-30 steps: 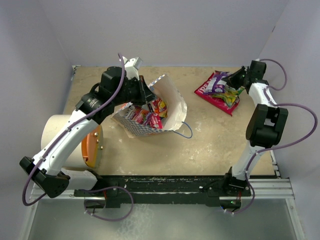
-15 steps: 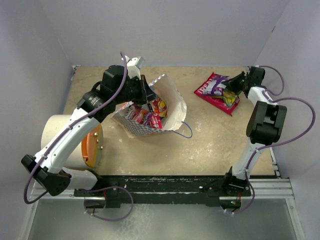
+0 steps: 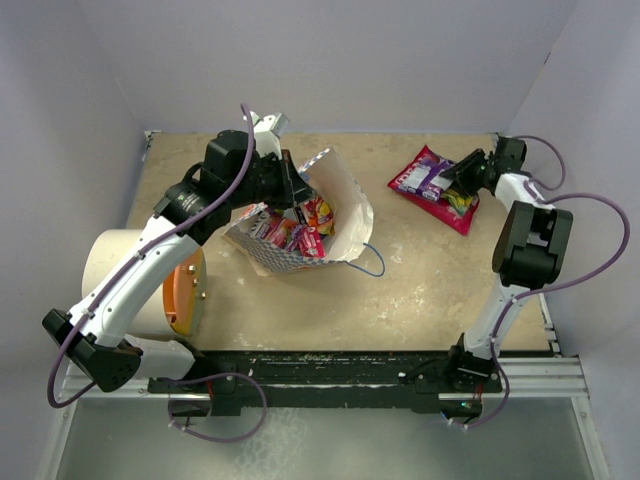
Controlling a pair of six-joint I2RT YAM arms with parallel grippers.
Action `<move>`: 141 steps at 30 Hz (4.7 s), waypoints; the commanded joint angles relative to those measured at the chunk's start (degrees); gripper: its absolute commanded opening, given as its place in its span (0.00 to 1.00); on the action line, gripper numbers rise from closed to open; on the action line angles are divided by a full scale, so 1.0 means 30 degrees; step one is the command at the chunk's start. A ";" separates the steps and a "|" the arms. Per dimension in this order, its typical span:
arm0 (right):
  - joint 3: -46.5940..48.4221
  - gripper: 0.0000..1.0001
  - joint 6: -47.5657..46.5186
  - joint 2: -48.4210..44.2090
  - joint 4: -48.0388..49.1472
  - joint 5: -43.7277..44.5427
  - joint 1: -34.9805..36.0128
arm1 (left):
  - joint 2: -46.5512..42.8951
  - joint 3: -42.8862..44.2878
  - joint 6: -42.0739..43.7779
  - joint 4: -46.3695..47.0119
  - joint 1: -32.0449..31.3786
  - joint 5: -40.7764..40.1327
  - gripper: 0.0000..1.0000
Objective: Take the snacks out of the paper bag
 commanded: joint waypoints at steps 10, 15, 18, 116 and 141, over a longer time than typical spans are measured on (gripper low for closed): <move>-0.2502 0.66 -0.3934 -0.7324 -0.3222 -0.0170 0.0723 | -0.0997 0.0502 -0.0556 0.1526 -0.0081 -0.0236 0.00; -0.5426 0.64 -0.4930 -0.9411 -0.3809 -0.2356 0.4043 | -0.1239 0.0725 -0.0452 0.1590 -0.0077 -0.1061 0.00; -0.6765 0.62 -0.6060 -0.9621 -0.5179 -0.2409 0.5827 | -0.1260 0.1073 -0.0280 0.1491 -0.0096 -0.1343 0.00; -0.6167 0.25 -0.4559 -0.3500 1.0749 1.9024 2.3737 | -0.2471 0.0845 -0.0915 0.1844 0.0665 0.1852 0.00; -0.5994 0.00 -0.4617 -1.6466 -0.1829 1.1107 2.4154 | -0.2632 -0.0426 -0.1311 0.2667 0.0669 -0.0660 0.00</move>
